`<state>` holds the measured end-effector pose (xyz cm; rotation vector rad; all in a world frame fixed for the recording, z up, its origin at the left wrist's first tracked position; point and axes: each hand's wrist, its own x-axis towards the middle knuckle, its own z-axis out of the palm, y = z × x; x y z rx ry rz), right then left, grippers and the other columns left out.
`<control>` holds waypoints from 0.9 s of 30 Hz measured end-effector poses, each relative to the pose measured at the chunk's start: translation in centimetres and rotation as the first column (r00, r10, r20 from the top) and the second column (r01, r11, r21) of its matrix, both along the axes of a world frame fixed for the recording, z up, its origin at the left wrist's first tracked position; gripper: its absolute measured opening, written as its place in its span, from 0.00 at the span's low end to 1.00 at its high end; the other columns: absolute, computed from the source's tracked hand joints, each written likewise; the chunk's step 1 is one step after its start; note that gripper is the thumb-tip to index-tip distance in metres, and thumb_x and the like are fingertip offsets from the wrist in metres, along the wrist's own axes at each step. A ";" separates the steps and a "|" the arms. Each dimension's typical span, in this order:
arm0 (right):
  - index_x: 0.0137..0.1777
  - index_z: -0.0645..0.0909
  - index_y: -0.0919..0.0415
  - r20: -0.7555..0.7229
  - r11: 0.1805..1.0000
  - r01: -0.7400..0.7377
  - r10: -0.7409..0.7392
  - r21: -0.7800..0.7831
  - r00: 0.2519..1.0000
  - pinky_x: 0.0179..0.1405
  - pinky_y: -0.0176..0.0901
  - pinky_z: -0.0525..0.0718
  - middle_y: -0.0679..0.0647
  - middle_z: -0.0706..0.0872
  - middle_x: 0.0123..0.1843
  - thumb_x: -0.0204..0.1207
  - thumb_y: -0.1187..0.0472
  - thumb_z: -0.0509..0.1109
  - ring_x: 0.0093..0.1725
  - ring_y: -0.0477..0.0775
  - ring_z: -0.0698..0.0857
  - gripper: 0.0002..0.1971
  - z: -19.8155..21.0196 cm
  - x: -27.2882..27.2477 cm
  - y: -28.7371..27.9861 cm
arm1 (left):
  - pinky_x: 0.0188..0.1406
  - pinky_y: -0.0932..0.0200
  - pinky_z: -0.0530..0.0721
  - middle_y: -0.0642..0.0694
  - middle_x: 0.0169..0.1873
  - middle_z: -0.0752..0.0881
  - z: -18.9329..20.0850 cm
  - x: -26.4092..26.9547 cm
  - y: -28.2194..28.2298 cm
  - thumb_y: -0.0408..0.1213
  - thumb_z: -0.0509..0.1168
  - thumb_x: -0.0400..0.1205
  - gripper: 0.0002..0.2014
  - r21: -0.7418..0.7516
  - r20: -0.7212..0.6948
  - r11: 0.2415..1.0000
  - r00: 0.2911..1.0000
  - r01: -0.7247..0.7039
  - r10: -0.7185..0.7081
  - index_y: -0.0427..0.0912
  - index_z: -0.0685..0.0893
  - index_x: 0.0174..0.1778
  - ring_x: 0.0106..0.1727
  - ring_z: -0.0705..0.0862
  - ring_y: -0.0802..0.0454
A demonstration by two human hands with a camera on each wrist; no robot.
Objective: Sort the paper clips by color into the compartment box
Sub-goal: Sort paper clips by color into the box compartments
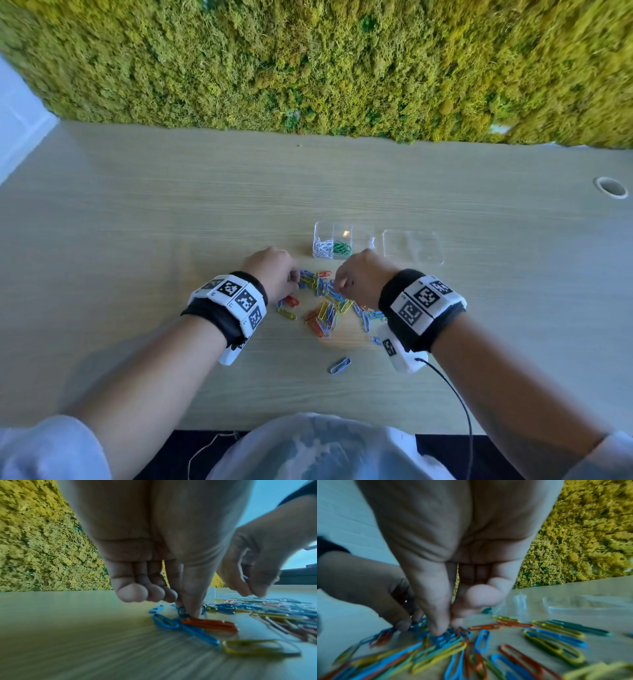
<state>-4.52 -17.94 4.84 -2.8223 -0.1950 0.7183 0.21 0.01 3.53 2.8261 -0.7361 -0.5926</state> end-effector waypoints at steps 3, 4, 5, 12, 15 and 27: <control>0.52 0.88 0.50 -0.013 0.999 -0.035 0.034 -0.039 0.999 0.53 0.47 0.88 0.49 0.87 0.55 0.78 0.63 0.62 0.52 0.53 0.87 0.14 -0.7 -1.1 0.2 | 0.40 0.60 0.76 0.54 0.39 0.80 -0.2 0.0 0.1 0.40 0.68 0.77 0.03 -0.026 0.002 1.000 1.000 0.003 -0.003 0.49 0.88 0.41 0.41 0.78 0.53; 0.52 0.87 0.49 -0.006 0.998 -0.032 0.031 -0.046 0.999 0.52 0.49 0.88 0.50 0.87 0.55 0.77 0.62 0.62 0.51 0.54 0.87 0.13 -0.9 -1.2 0.2 | 0.41 0.60 0.75 0.54 0.39 0.79 -0.2 0.0 0.1 0.40 0.69 0.77 0.03 -0.048 0.000 0.999 1.000 0.000 0.000 0.48 0.88 0.40 0.41 0.78 0.53; 0.51 0.87 0.49 0.002 0.998 -0.029 0.029 -0.048 1.000 0.51 0.50 0.88 0.50 0.87 0.54 0.77 0.61 0.62 0.50 0.55 0.86 0.12 -1.1 -1.3 0.3 | 0.41 0.61 0.74 0.54 0.39 0.78 -0.3 -0.1 0.2 0.40 0.70 0.77 0.03 -0.077 -0.004 0.997 1.000 -0.005 0.005 0.47 0.88 0.39 0.42 0.78 0.54; 0.55 0.84 0.42 0.076 0.984 -0.124 0.135 -0.129 0.988 0.44 0.44 0.78 0.46 0.84 0.56 0.79 0.58 0.62 0.55 0.55 0.84 0.13 -1.3 -1.7 0.3 | 0.38 0.63 0.75 0.56 0.32 0.82 -0.3 -0.7 0.3 0.40 0.74 0.72 0.05 -0.223 -0.101 0.969 0.991 -0.107 0.087 0.46 0.86 0.32 0.36 0.81 0.55; 0.53 0.85 0.48 0.060 0.976 -0.119 0.132 -0.180 0.989 0.49 0.47 0.84 0.49 0.85 0.55 0.80 0.54 0.58 0.53 0.56 0.85 0.13 -1.3 -1.8 0.3 | 0.38 0.64 0.77 0.52 0.35 0.87 -0.5 -1.0 0.4 0.41 0.73 0.74 0.05 -0.240 -0.127 0.962 0.987 -0.131 0.103 0.45 0.88 0.36 0.36 0.82 0.54; 0.42 0.82 0.55 -0.146 0.660 0.435 -0.446 0.613 0.883 0.32 0.35 0.80 0.52 0.82 0.33 0.76 0.69 0.68 0.30 0.48 0.78 0.08 -1.7 -2.7 -1.2 | 0.43 0.63 0.77 0.54 0.39 0.81 -0.3 -0.7 0.5 0.41 0.71 0.76 0.06 -0.121 -0.035 0.991 0.998 -0.051 0.047 0.50 0.88 0.47 0.43 0.81 0.53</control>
